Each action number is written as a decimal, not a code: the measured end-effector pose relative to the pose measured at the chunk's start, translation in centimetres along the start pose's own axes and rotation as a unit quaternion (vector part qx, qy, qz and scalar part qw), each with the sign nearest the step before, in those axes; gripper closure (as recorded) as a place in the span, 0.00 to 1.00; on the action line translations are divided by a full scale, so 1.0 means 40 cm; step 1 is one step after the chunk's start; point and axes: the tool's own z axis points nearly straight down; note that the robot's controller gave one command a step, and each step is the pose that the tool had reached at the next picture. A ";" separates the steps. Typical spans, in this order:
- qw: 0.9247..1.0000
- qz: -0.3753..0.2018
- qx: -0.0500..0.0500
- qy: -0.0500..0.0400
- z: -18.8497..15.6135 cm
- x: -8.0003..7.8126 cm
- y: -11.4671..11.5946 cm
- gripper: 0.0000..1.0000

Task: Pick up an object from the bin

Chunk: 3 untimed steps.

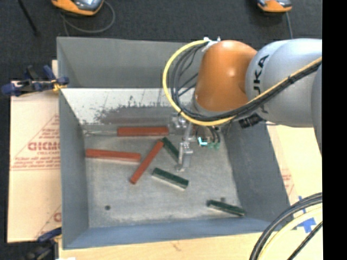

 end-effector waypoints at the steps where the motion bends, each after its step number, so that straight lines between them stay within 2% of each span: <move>1: 1.000 0.022 0.000 0.004 0.279 0.045 -0.016 0.00; 2: 1.000 0.023 0.000 0.000 0.267 0.039 -0.015 1.00; 3: 0.983 -0.184 0.001 -0.002 0.272 0.012 -0.037 1.00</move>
Offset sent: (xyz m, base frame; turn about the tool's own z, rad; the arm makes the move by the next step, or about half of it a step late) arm -0.0162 -0.0060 -0.1076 0.0491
